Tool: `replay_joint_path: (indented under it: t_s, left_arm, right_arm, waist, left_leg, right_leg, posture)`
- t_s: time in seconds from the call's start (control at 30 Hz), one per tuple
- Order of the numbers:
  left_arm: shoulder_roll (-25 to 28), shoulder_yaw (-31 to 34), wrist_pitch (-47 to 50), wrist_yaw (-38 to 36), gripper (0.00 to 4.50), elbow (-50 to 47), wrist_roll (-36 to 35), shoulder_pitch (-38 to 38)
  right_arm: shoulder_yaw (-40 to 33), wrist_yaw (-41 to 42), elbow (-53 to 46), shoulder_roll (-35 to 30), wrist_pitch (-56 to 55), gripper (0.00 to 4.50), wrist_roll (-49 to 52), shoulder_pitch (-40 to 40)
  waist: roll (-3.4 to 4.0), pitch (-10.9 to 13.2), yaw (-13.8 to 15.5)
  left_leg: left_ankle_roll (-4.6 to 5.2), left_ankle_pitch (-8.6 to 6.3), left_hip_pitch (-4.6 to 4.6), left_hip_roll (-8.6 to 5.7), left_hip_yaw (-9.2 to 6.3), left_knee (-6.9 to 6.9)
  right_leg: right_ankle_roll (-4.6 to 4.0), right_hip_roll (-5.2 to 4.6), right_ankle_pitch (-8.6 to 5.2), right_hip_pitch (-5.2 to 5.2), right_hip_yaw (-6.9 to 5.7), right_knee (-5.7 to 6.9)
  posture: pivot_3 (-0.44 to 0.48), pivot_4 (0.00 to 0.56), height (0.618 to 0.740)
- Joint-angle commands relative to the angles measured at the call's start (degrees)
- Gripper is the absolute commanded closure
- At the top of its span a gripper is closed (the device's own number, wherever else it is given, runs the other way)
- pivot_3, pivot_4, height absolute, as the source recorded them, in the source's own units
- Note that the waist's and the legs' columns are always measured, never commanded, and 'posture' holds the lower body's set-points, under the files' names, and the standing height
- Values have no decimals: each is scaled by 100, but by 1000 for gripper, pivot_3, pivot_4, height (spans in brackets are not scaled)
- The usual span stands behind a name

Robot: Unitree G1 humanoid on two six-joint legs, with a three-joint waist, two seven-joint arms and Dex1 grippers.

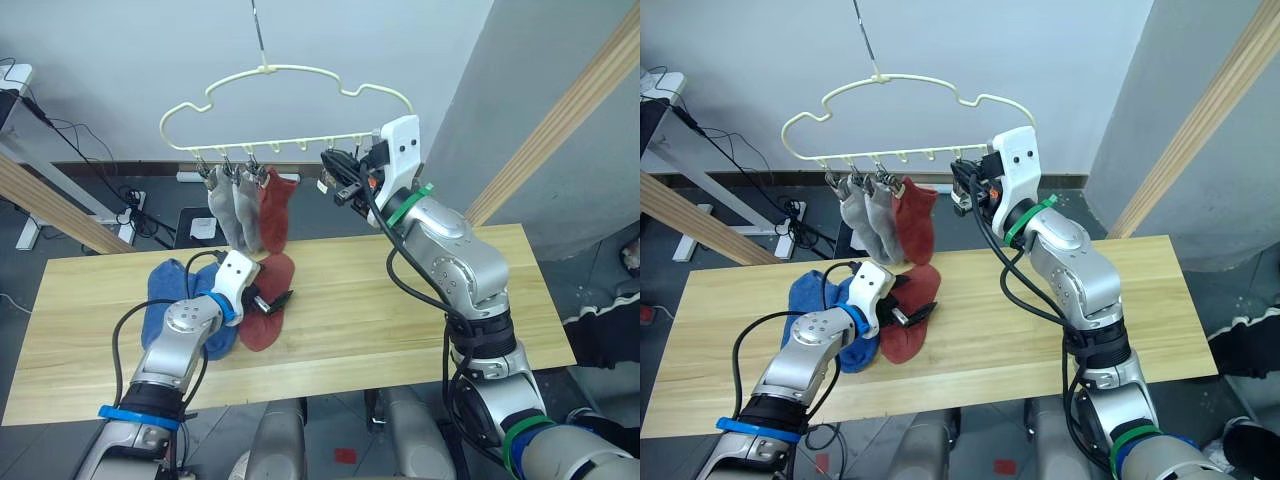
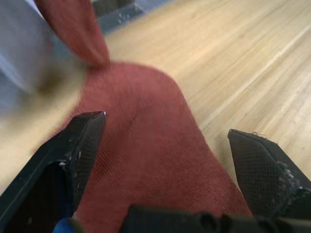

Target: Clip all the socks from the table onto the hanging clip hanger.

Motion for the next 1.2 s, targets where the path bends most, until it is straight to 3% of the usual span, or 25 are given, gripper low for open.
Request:
replay_joint_path:
  t_s: [0.03, 0.1, 0.2, 0.47, 0.67, 0.93, 1.03, 1.2]
  left_arm:
    - [-22, -129, 118, -42, 0, 175, 195, -107]
    - [-37, -162, 171, -81, 0, 203, 229, -133]
    - [-24, -176, 192, -188, 620, 187, 239, -135]
    - [8, -178, -38, -296, 2600, 162, 323, -56]
    - [-208, 171, 10, -713, 4368, -619, -461, 98]
    - [-71, 571, -171, -1246, 4473, -1974, -1283, 378]
    - [-67, 665, -1112, -1323, 4473, -2370, -1182, 491]
    - [-286, 713, -1908, -975, 4473, -2356, -917, 453]
  right_arm:
    - [-82, -40, -188, -9, -6, 4484, 35, -67]
    - [-87, -48, -180, -8, -8, 4484, 26, -80]
    - [-92, -74, -181, -41, 30, 4500, 4, -88]
    - [-102, -94, -178, -92, 68, 4500, 9, -80]
    - [-127, -17, -135, -167, 210, 4500, 98, -34]
    - [-605, 24, -69, -272, 1192, 4500, 706, -132]
    - [-1057, -147, -102, -253, 2022, 4500, 1267, -273]
    - [-1425, -374, -146, -248, 2841, 4500, 1770, -410]
  waist:
    - [-1, 0, -4]
    - [0, 0, -16]
    - [0, 0, -22]
    - [0, 0, -21]
    - [0, 0, -15]
    - [1, 1, -18]
    - [1, 1, 4]
    - [2, 1, 10]
  left_leg:
    - [0, 0, 1, -1, 0, 6]
    - [0, 0, 5, -8, 0, 17]
    - [0, 0, 10, -7, -2, 34]
    - [1, 0, 7, -7, -3, 68]
    - [1, 0, 2, -7, -4, 68]
    - [2, 0, 2, -5, -5, 67]
    - [2, 0, 2, -4, -7, 66]
    - [4, -2, 2, -12, -7, 67]
  right_leg:
    - [0, -1, 0, 0, 1, 9]
    - [0, -7, -1, -1, 3, 36]
    - [2, -7, -2, -1, 3, 57]
    - [15, -6, -9, 1, 7, 68]
    - [9, -6, -6, 0, 6, 66]
    - [12, -6, -8, 1, 7, 65]
    - [7, -7, -5, 2, 6, 62]
    - [12, -11, -8, 7, 9, 58]
  posture:
    - [-4, 337, 740]
    - [-8, 338, 740]
    - [-16, 343, 740]
    - [-18, 350, 740]
    - [-15, 358, 740]
    - [-14, 367, 740]
    - [-15, 369, 740]
    - [-17, 371, 740]
